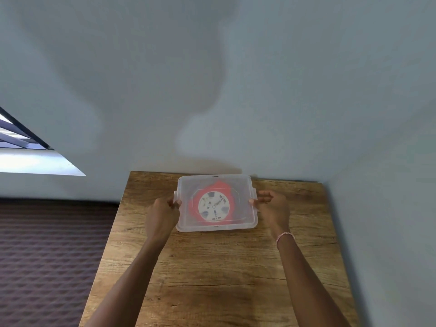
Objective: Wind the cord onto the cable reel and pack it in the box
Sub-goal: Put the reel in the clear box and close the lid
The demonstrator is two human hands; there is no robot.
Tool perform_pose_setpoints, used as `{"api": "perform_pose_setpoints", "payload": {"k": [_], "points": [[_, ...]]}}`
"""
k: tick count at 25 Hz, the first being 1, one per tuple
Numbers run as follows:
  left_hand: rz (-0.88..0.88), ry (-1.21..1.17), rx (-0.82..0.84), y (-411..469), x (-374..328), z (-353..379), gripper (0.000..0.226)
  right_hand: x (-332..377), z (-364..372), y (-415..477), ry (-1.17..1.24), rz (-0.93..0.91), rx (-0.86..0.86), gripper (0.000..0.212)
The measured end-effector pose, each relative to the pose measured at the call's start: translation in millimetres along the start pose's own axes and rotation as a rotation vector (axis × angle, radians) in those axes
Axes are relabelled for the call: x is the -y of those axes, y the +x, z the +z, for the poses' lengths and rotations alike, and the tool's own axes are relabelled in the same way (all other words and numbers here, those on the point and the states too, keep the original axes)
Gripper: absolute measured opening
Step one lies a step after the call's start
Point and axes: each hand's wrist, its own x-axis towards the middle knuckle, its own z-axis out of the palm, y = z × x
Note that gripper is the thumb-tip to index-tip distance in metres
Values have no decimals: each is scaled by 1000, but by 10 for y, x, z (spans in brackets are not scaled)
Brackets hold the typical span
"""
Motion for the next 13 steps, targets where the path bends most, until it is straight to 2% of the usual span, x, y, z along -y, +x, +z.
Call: {"api": "perform_pose_setpoints", "payload": {"k": [3,4,6,8,10,13], "points": [[-72,-114,44,89,9,-3,9,-1,-20,76,49,99,68,31],[-128,-182,80,141,4,-23,13,3,-23,105,65,145,105,28],[-280,-318,188,234,-12,-74,23,4,-35,153,110,258,235,26],[-375,-358,284,277,-25,-130,27,2,-56,180,235,372,377,27],[-396,-373,322,286,-21,-147,20,-15,-81,201,346,434,446,31],[-395,-452,272,249,24,-143,11,-59,-90,216,403,425,438,34]]}}
